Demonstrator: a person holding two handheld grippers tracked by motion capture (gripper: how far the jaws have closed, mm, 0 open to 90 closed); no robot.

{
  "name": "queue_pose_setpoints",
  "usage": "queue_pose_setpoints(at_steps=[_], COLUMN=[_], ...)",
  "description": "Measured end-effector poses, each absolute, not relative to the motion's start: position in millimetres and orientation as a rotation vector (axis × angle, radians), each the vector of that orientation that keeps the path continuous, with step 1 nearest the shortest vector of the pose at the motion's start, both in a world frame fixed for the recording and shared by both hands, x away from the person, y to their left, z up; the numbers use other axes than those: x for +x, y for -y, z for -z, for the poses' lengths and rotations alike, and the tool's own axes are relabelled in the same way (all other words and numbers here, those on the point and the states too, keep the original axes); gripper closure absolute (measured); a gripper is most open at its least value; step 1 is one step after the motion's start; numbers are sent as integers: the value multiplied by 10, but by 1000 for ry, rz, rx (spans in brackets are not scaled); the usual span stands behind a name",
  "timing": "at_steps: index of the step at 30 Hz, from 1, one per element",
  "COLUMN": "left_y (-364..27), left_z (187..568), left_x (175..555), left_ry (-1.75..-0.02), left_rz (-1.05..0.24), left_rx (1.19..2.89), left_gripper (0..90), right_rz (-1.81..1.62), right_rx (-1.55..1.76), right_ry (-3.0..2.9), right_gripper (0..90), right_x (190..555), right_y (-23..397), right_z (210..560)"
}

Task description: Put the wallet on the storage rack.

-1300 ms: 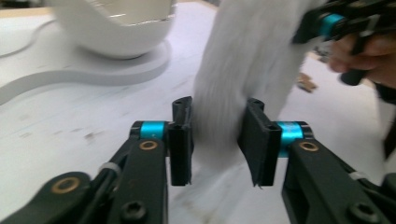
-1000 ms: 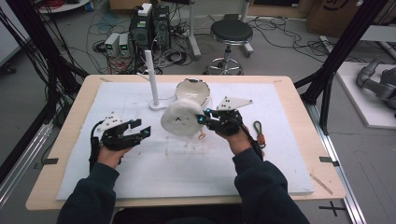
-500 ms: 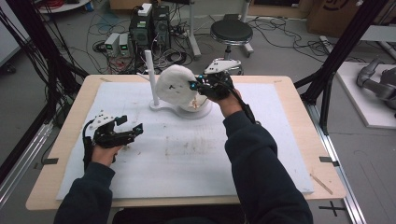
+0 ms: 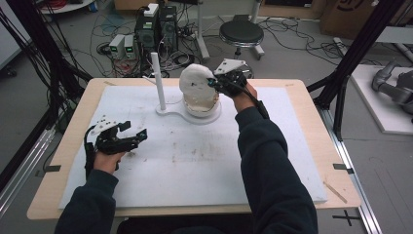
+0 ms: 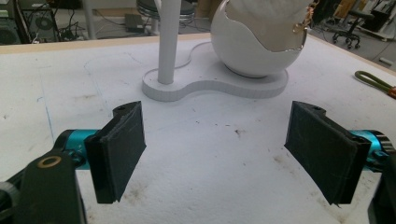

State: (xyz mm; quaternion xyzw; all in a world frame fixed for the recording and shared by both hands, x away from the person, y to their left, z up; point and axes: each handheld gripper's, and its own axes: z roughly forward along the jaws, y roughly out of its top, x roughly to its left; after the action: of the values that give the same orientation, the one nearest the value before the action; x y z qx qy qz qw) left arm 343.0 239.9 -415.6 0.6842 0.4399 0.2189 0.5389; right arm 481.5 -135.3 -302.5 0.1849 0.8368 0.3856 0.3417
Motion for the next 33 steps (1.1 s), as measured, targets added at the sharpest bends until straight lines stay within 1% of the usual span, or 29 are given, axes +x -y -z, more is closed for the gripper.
queue_pose_setpoints(at_steps=[10, 17, 20, 21, 22, 24, 27, 28, 30, 32, 33], left_y=[-2392, -2399, -2398, -2398, -2400, -2407, -2412, -2410, -2404, -2405, -2409], left_z=[4159, 4157, 4158, 4158, 4158, 4157, 4159, 4159, 4158, 4159, 4159], left_x=[3429, 3429, 3428, 3428, 3428, 3430, 3434, 3434, 3431, 3431, 3433], left_ry=[-1054, -1053, -1057, -1056, -1056, -1054, -1054, -1051, -1041, -1039, -1046], left_rz=[-509, -500, -498, -498, -497, -491, -481, -483, -484, -488, -492], left_rx=[1629, 1623, 1622, 1622, 1621, 1621, 1614, 1614, 1618, 1617, 1622], left_gripper=[196, 197, 197, 197, 196, 201, 213, 213, 213, 211, 203], right_rz=[-709, -643, -651, -682, -715, -872, -1033, -1095, -1124, -1184, -1196], right_rx=[297, 324, 369, 397, 434, 568, 692, 739, 834, 896, 926], right_ry=[-2205, -2277, -2339, -2359, -2361, -2344, -2284, -2254, -2255, -2191, -2188], right_gripper=[784, 784, 774, 753, 708, 552, 461, 457, 384, 372, 347], right_x=[4797, 4873, 4872, 4872, 4861, 4818, 4707, 4652, 4564, 4431, 4363], right_y=[1175, 1065, 1087, 1122, 1154, 1287, 1506, 1601, 1782, 1976, 2064], right_z=[3270, 3446, 3470, 3450, 3439, 3402, 3354, 3346, 3307, 3294, 3283])
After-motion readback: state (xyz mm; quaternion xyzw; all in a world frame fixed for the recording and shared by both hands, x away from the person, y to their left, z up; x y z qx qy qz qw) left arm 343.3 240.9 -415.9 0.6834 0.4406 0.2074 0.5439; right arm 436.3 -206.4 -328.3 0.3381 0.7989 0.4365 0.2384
